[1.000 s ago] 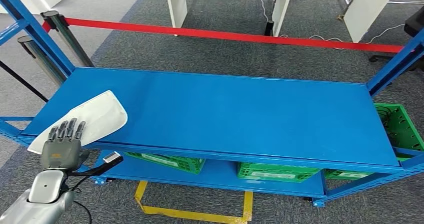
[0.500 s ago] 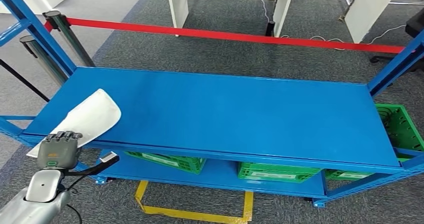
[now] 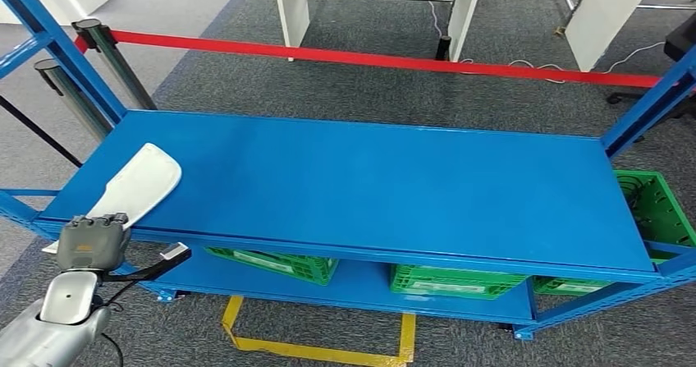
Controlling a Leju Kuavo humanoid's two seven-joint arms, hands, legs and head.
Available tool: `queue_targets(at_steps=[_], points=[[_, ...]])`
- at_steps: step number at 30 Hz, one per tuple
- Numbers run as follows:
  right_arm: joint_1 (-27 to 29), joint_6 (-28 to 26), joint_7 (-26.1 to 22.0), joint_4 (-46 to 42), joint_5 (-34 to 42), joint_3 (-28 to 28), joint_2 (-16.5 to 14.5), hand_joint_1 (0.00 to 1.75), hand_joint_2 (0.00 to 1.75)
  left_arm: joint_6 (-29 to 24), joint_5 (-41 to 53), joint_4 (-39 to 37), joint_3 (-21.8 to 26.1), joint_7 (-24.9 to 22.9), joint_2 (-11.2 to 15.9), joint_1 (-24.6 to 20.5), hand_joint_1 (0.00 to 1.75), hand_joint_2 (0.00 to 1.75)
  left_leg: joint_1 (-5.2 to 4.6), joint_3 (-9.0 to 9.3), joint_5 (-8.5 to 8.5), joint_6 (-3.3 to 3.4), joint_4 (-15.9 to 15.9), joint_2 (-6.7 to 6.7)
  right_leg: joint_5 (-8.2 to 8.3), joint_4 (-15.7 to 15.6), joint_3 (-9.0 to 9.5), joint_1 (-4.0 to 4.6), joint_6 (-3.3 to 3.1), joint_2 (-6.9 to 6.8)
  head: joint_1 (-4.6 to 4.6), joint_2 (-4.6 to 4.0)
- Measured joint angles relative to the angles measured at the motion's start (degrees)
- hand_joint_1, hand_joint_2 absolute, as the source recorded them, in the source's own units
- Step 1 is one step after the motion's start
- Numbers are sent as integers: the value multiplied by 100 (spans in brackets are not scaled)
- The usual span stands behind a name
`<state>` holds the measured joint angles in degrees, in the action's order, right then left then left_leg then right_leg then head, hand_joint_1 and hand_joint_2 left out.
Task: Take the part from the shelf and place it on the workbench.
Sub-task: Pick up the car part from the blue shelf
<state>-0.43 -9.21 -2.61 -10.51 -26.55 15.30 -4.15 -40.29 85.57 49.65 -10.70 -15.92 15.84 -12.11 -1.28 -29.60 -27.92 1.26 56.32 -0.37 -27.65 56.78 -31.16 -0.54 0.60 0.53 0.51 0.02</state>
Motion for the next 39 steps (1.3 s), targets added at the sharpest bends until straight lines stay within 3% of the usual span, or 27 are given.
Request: queue_targets(at_steps=[5, 11, 24, 29, 33, 36, 39], points=[[-2, 1, 9, 0, -18, 0, 0, 0, 175, -4, 0, -5, -21, 118, 7, -3, 175, 175, 0, 0, 3, -1, 0, 0, 3, 0, 0, 0, 0, 0, -1, 0], [-2, 1, -11, 0, -45, 0, 0, 0, 175, -14, -4, 109, 24, 603, -27, 54, 175, 175, -1, 0, 6, 0, 0, 0, 5, 0, 1, -1, 1, 0, 1, 0], [-2, 3, -16, 0, -49, 0, 0, 0, 175, -14, -39, 229, 123, 825, -97, 118, 175, 175, 0, -1, 7, 0, 0, 0, 6, 0, 0, 0, 1, 1, 0, 0], [1, 3, -22, 0, -57, 1, 0, 0, 175, -13, -176, 664, 384, 1536, -241, 355, 175, 175, -1, -4, 7, 0, 0, 6, 6, 0, -6, -1, 1, 10, -1, 0], [7, -8, -46, 0, -57, 14, 0, 0, 175, -12, -789, 1258, 653, 2330, -508, 612, 175, 175, -3, -11, 6, 0, 1, 7, 6, -1, -12, -2, 1, 11, 0, 0], [9, -28, -69, 0, -57, 58, 0, 0, 175, -9, -1718, 1752, 754, 2991, -734, 836, 175, 175, -4, -14, 3, 1, 1, 8, 5, -1, -16, -3, 2, 15, 0, 0], [28, -56, -104, 2, -59, 121, -3, 0, 175, 14, -3226, 2403, 621, 3538, -916, 1187, 175, 175, -13, -20, -9, 11, 17, 10, 10, -10, -19, -10, 12, 19, -2, 0]])
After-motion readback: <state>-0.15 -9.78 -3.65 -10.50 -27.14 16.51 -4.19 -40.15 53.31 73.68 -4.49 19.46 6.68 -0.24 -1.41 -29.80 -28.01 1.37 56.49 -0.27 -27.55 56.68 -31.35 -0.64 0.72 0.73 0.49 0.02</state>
